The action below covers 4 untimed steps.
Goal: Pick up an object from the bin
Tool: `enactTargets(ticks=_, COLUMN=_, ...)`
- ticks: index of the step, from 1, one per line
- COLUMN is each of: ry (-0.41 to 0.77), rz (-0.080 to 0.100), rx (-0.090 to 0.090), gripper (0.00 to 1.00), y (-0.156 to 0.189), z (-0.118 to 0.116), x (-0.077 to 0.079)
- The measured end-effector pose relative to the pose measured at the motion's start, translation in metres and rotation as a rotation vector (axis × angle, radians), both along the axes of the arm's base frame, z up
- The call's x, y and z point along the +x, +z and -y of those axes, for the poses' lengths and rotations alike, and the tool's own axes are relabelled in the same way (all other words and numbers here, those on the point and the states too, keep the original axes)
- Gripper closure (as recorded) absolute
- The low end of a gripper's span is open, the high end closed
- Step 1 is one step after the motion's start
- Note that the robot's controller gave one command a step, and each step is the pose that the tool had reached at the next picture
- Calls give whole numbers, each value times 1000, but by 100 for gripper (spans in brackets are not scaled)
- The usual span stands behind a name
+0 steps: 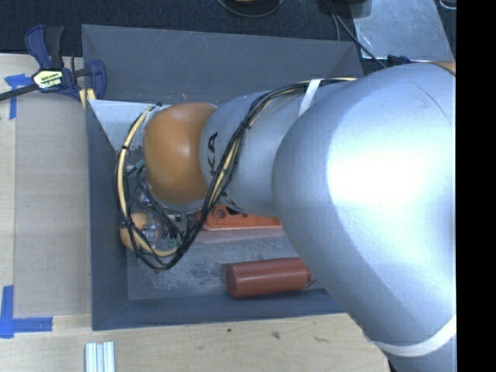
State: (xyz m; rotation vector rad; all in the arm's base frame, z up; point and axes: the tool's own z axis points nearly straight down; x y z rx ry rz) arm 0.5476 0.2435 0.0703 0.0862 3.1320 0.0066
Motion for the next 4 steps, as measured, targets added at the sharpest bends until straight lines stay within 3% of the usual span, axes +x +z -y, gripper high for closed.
enactTargets(ticks=1, ry=-11, rz=-12, rx=-3, gripper=100, y=-4, z=12, x=0)
enactTargets(ticks=3, ry=-11, rz=-16, rx=-5, gripper=100, y=0, z=13, x=-2)
enactTargets(ticks=4, ry=-11, rz=-24, rx=-8, gripper=100, y=21, z=14, x=-4)
